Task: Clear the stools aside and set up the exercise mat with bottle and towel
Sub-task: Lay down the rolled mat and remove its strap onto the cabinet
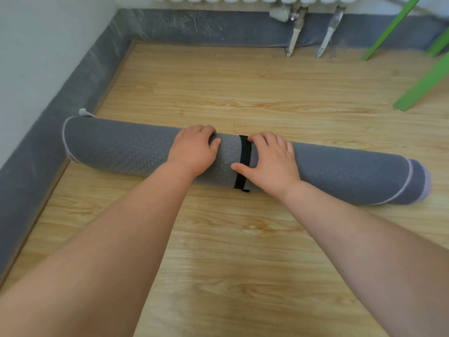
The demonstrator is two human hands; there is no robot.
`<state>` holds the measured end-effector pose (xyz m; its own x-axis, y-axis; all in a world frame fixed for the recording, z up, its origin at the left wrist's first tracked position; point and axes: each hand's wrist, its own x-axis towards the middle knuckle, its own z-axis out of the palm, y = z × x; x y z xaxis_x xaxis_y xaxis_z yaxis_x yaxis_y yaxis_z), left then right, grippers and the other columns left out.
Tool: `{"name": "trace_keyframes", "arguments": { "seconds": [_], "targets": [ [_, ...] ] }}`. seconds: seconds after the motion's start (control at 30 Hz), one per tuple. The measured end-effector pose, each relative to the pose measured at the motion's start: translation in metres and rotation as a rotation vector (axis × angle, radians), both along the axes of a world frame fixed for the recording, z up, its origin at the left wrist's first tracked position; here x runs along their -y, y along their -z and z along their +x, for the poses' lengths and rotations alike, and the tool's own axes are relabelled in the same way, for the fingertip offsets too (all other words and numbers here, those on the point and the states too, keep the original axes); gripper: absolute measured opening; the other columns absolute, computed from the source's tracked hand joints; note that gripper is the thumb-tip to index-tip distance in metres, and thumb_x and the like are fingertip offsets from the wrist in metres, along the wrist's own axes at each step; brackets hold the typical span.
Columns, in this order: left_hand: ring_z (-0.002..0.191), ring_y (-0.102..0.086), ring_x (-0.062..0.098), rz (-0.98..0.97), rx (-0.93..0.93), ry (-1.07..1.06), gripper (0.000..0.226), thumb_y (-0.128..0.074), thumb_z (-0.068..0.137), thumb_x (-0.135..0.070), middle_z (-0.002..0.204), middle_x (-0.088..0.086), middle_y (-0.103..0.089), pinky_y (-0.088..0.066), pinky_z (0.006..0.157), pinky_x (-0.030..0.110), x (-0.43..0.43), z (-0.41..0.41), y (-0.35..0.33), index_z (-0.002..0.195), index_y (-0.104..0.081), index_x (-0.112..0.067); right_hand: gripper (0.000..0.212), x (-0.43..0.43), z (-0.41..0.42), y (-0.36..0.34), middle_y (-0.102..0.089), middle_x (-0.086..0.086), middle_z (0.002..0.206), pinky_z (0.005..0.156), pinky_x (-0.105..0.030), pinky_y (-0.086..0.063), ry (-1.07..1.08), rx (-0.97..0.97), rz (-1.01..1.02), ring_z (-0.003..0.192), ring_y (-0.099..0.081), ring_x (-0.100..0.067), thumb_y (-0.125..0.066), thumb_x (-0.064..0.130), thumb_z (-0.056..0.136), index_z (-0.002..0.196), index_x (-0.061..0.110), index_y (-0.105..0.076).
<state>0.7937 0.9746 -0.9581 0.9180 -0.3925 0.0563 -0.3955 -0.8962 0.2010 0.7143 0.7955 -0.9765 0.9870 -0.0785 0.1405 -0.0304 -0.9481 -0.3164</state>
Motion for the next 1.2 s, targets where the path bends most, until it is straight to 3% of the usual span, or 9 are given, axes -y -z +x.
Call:
{"name": "trace_keyframes", "arguments": {
  "seconds": [0.17, 0.3, 0.5, 0.63, 0.77, 0.87, 0.97, 1.07, 1.2],
  "targets": [
    [0.110, -0.052, 0.024, 0.009, 0.055, 0.023, 0.037, -0.040, 0.093, -0.042, 0.112, 0.001, -0.061, -0.036, 0.095, 0.039, -0.005, -0.004, 0.002, 0.117, -0.057, -0.021, 0.050, -0.009, 0.004, 0.000, -0.055, 0.005, 0.110, 0.095, -0.039, -0.033, 0.055, 0.065, -0.005, 0.109, -0.047, -0.022, -0.041, 0.067, 0.086, 0.111, 0.026, -0.057],
    [0.102, -0.053, 0.026, -0.001, 0.151, 0.011, 0.037, -0.041, 0.092, -0.040, 0.103, 0.005, -0.063, -0.041, 0.087, 0.039, -0.001, -0.011, -0.003, 0.108, -0.065, -0.015, 0.032, -0.012, 0.013, -0.009, -0.056, 0.003, 0.094, 0.082, -0.036, -0.037, 0.057, 0.035, 0.010, 0.099, -0.051, -0.023, -0.050, 0.051, 0.091, 0.093, 0.021, -0.059],
    [0.094, -0.053, 0.026, 0.047, 0.178, 0.091, 0.025, -0.048, 0.087, -0.028, 0.095, 0.005, -0.059, -0.037, 0.085, 0.037, -0.008, -0.026, -0.008, 0.089, -0.069, -0.014, 0.037, -0.014, 0.012, -0.009, -0.064, 0.000, 0.107, 0.086, -0.037, -0.046, 0.083, -0.196, 0.195, 0.103, -0.057, -0.024, -0.052, 0.052, 0.089, 0.102, 0.021, -0.066],
    [0.091, -0.054, 0.023, -0.113, -0.086, 0.015, 0.012, -0.057, 0.080, -0.028, 0.094, 0.000, -0.058, -0.039, 0.073, 0.032, -0.013, -0.030, -0.013, 0.085, -0.059, -0.018, 0.029, -0.015, 0.012, -0.016, -0.068, 0.002, 0.096, 0.078, -0.036, -0.050, 0.110, -0.300, 0.237, 0.092, -0.061, -0.022, -0.053, 0.049, 0.087, 0.091, 0.024, -0.066],
    [0.127, -0.042, 0.020, -0.133, -0.407, 0.019, 0.066, -0.070, 0.070, -0.041, 0.137, -0.001, -0.046, -0.039, 0.102, 0.037, -0.017, -0.033, -0.018, 0.131, -0.050, -0.025, 0.018, -0.020, 0.014, -0.021, -0.068, -0.001, 0.101, 0.071, -0.032, -0.047, 0.083, -0.436, 0.285, 0.090, -0.059, -0.020, -0.059, 0.037, 0.084, 0.092, 0.022, -0.067],
    [0.143, -0.024, 0.018, -0.001, -0.763, 0.102, 0.109, -0.080, 0.059, -0.052, 0.157, -0.005, -0.025, -0.024, 0.114, 0.036, -0.021, -0.034, -0.025, 0.150, -0.025, -0.025, 0.036, -0.020, 0.011, -0.022, -0.064, -0.002, 0.119, 0.082, -0.033, -0.042, 0.055, -0.635, 0.402, 0.105, -0.055, -0.020, -0.061, 0.042, 0.086, 0.112, 0.018, -0.068],
    [0.145, -0.019, 0.020, 0.378, -0.702, 0.229, 0.134, -0.079, 0.044, -0.070, 0.158, -0.007, -0.020, -0.015, 0.117, 0.049, -0.022, -0.041, -0.024, 0.152, -0.008, -0.033, 0.063, -0.016, 0.006, -0.032, -0.056, 0.004, 0.126, 0.088, -0.033, -0.037, -0.031, -0.812, 0.387, 0.111, -0.051, -0.017, -0.061, 0.064, 0.079, 0.127, 0.024, -0.061],
    [0.140, -0.027, 0.024, 0.473, -0.622, 0.258, 0.136, -0.078, 0.040, -0.074, 0.152, -0.004, -0.030, -0.018, 0.114, 0.051, -0.021, -0.047, -0.021, 0.150, -0.007, -0.037, 0.095, -0.012, 0.005, -0.043, -0.049, 0.012, 0.129, 0.099, -0.038, -0.041, -0.198, -1.032, 0.231, 0.118, -0.050, -0.016, -0.072, 0.074, 0.058, 0.140, 0.033, -0.044],
    [0.121, -0.048, 0.022, 0.379, -0.536, 0.257, 0.121, -0.079, 0.040, -0.070, 0.132, -0.006, -0.050, -0.040, 0.098, 0.041, -0.022, -0.051, -0.021, 0.144, -0.026, -0.036, 0.115, -0.017, 0.003, -0.047, -0.050, 0.005, 0.135, 0.099, -0.047, -0.048, -0.226, -1.116, 0.160, 0.118, -0.055, -0.023, -0.091, 0.053, 0.047, 0.145, 0.036, -0.033]
  ]
}}
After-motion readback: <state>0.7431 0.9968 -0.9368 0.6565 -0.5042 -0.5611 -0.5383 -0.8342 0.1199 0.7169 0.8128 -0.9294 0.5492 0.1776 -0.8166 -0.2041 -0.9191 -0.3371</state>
